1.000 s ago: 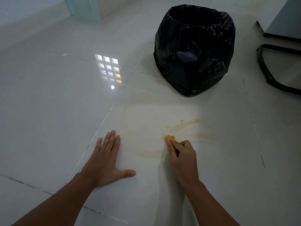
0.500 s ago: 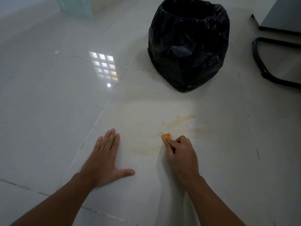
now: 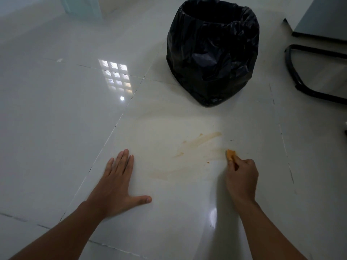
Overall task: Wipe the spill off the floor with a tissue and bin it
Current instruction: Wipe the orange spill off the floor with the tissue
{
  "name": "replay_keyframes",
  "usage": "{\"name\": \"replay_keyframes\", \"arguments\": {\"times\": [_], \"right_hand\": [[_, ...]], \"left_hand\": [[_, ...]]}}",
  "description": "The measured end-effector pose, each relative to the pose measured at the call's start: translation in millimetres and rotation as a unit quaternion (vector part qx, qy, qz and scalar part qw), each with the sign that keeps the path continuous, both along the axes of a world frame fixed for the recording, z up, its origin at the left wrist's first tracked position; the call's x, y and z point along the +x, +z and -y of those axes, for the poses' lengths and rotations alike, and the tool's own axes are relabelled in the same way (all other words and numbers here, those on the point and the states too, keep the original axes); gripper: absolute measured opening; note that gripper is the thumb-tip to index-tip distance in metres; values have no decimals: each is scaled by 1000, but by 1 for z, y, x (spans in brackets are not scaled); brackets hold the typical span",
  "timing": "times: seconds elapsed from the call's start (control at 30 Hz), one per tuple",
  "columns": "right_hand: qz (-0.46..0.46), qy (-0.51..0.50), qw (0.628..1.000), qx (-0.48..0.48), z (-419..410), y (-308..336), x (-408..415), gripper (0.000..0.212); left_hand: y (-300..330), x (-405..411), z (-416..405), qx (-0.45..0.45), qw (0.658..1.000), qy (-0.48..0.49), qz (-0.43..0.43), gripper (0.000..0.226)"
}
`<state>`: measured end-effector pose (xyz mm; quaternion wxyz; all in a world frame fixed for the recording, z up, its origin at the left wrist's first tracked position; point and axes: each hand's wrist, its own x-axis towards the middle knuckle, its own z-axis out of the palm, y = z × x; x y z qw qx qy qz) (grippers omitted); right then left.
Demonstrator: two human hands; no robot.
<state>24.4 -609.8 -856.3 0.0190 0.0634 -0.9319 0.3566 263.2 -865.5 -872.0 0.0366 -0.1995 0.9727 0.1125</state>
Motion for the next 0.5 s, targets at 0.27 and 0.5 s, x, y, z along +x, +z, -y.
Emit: {"name": "replay_keyframes", "arguments": {"times": [0.27,0.5], "right_hand": [[-50,194,979,27,59,-11,56,22],[-39,129,988,-75,46,6,41,25]], "left_hand": [[-2,0,0,-15,1000,-4,10,138],[-2,1,0,-18,1000,-7,3,138]]}}
